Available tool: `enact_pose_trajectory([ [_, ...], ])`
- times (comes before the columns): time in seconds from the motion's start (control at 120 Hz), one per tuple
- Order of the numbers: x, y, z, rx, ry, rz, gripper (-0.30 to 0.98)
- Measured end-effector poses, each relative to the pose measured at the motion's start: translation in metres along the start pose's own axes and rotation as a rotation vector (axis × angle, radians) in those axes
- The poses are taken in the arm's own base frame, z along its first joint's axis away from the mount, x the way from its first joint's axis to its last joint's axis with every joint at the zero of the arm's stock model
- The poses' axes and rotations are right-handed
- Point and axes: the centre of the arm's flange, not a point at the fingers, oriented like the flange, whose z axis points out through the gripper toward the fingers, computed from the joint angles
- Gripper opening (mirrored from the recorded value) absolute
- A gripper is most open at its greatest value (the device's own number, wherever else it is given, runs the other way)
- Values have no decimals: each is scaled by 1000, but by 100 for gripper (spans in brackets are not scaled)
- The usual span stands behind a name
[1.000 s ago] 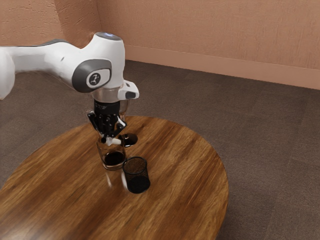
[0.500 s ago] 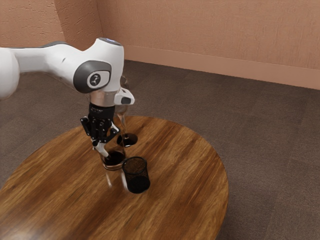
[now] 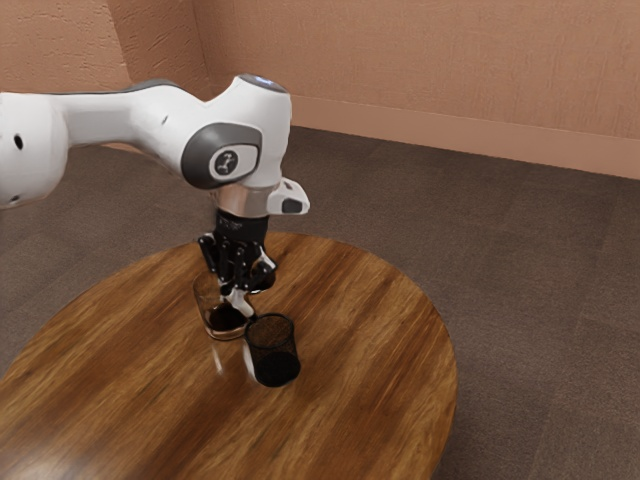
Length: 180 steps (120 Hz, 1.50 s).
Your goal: Put the marker into the pen holder.
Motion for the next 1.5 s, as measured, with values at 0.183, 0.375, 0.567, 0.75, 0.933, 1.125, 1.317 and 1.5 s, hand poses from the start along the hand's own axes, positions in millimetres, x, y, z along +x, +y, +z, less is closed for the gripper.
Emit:
enact_pose_trajectory([
  [0.183,-2,18,4,7,-8,23,-9],
  [0.375,5,21,19,12,-38,15,-8],
  [0.567,10,19,34,7,-69,1,6],
  [0.75,7,-16,18,-22,-54,-59,41],
  [0.933,-9,-102,-24,-71,-3,-180,57],
  [1.125,-16,-166,-23,-99,-26,-261,64],
  [1.317,-21,-211,-9,-118,-58,-322,67],
  [1.5,-43,-262,-120,-160,155,-382,68],
])
